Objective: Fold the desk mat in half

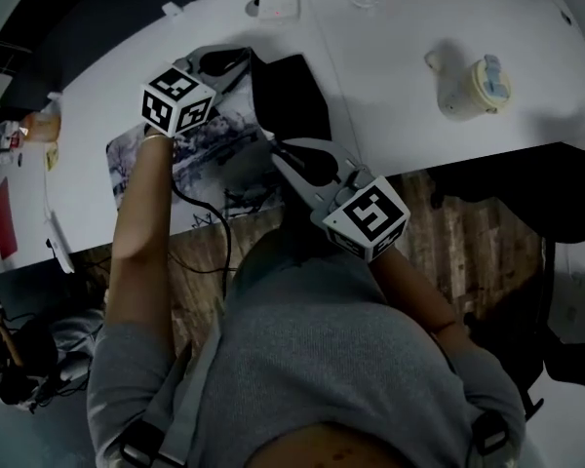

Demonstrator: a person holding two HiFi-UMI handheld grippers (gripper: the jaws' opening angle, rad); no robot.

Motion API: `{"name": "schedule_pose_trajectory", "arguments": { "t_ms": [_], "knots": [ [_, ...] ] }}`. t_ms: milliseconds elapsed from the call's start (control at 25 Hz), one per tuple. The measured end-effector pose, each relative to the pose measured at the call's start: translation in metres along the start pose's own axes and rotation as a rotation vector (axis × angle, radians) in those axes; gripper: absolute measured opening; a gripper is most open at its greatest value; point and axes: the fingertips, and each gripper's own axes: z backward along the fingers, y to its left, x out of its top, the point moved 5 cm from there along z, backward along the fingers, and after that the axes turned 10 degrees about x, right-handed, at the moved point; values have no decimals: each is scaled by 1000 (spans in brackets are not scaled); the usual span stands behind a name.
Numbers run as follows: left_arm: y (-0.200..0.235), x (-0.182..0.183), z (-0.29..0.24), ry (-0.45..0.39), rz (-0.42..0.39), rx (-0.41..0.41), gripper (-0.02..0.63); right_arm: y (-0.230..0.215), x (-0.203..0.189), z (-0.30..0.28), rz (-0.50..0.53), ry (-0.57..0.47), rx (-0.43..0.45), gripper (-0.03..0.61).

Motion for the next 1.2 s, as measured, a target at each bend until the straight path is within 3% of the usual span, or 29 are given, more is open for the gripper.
{"name": "schedule_pose_trajectory", "arguments": {
  "t_ms": [520, 1200],
  "knots": [
    [31, -48, 73, 31, 28, 129, 54, 36, -8, -64, -13, 39, 171, 32],
    [85, -129, 165, 15, 49, 150, 52, 103, -37, -180, 14, 142, 187, 31]
  ]
}}
